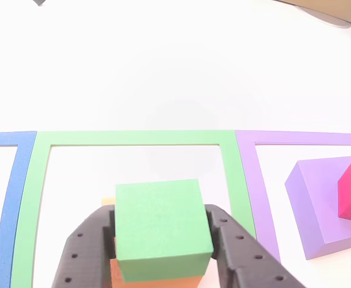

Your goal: Tower of hanoi

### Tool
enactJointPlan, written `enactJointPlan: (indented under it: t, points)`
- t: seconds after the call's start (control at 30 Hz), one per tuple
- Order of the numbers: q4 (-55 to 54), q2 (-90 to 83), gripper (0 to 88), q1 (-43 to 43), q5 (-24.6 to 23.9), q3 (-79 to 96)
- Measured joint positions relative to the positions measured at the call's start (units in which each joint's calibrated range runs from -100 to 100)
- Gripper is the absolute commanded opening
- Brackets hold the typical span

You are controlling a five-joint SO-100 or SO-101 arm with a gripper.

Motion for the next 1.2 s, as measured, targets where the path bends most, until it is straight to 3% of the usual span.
enactJointPlan:
  t: [0.57, 0.97, 1.2]
  points:
    - [0.0, 2.79, 5.9, 0.0, 0.0, -2.57]
    - [0.0, 3.71, 26.4, 0.23, 0.0, -3.28]
    - [-0.16, 3.71, 31.5, 1.64, 0.0, -2.48]
